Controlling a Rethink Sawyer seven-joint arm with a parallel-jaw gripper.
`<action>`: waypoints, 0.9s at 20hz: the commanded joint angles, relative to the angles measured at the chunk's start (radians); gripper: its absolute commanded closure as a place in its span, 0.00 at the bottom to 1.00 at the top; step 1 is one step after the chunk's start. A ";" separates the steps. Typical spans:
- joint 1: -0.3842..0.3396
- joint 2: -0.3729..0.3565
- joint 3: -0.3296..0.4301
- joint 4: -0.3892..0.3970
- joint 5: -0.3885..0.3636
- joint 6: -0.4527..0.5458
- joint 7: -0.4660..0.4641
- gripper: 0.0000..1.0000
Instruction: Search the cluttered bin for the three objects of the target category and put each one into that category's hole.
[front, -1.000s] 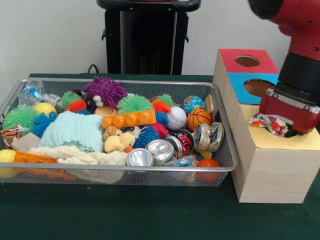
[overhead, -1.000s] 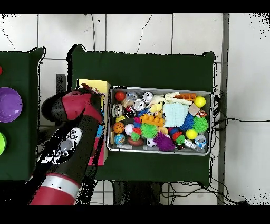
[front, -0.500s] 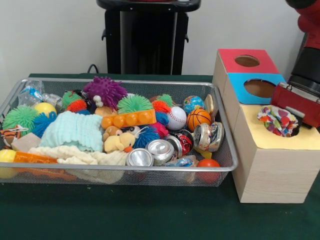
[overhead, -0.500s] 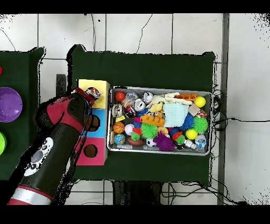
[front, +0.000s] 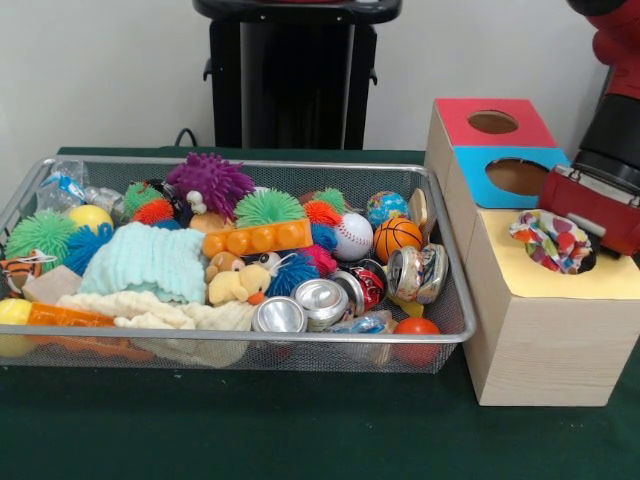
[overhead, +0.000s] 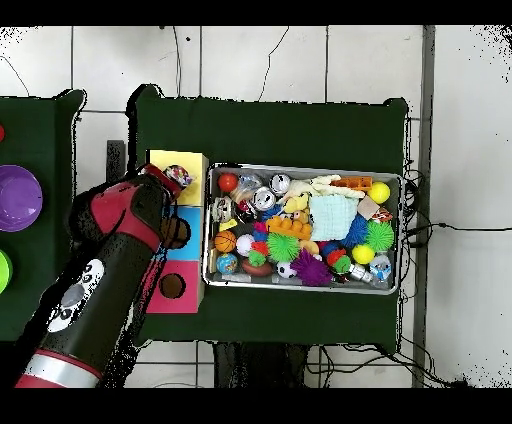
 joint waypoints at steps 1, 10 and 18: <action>-0.053 0.035 0.077 0.025 0.036 0.048 0.163 1.00; -0.065 0.019 0.099 0.040 0.032 0.004 0.152 0.00; -0.073 0.003 0.128 0.053 0.043 -0.001 0.145 0.00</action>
